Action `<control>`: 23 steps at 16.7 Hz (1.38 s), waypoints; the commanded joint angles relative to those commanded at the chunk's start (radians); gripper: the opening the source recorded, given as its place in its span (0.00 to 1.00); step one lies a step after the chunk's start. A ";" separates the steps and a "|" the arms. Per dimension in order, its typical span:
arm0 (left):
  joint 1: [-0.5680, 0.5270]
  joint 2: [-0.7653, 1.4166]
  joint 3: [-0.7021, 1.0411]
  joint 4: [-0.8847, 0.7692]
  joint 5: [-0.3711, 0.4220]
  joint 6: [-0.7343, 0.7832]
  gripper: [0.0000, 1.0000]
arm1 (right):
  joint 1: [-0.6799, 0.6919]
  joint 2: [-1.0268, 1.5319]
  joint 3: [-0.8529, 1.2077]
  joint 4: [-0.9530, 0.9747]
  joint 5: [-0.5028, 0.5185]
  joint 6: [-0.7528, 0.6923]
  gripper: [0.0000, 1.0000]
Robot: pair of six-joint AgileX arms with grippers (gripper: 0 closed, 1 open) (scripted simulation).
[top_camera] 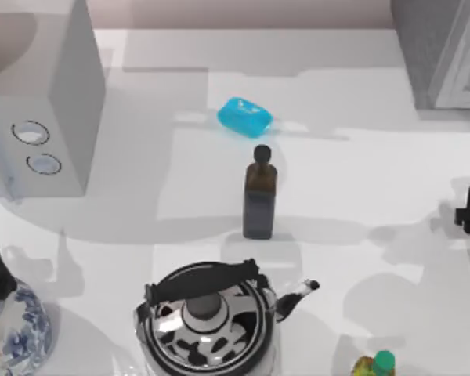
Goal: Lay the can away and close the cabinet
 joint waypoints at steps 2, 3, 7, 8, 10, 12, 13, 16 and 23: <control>0.000 0.000 0.000 0.000 0.000 0.000 1.00 | 0.000 0.000 0.000 0.000 0.000 0.000 0.40; 0.000 0.000 0.000 0.000 0.000 0.000 1.00 | 0.000 0.000 0.000 0.000 0.000 0.000 0.32; 0.000 0.000 0.000 0.000 0.000 0.000 1.00 | 0.000 0.000 0.000 0.000 0.000 0.000 0.02; 0.000 0.000 0.000 0.000 0.000 0.000 1.00 | 0.000 0.000 0.000 0.000 0.000 0.000 0.00; 0.000 0.000 0.000 0.000 0.000 0.000 1.00 | 0.000 0.000 0.000 0.000 0.000 0.000 0.00; 0.000 0.000 0.000 0.000 0.000 0.000 1.00 | 0.000 0.000 0.000 0.000 0.000 0.000 0.00; 0.000 0.000 0.000 0.000 0.000 0.000 1.00 | 0.000 0.000 0.000 0.000 0.000 0.000 0.00; 0.000 0.000 0.000 0.000 0.000 0.000 1.00 | 0.000 0.000 -0.001 0.000 0.000 0.001 0.00; 0.000 0.000 0.000 0.000 0.000 0.000 1.00 | 0.000 -0.128 0.102 -0.229 0.001 -0.008 0.00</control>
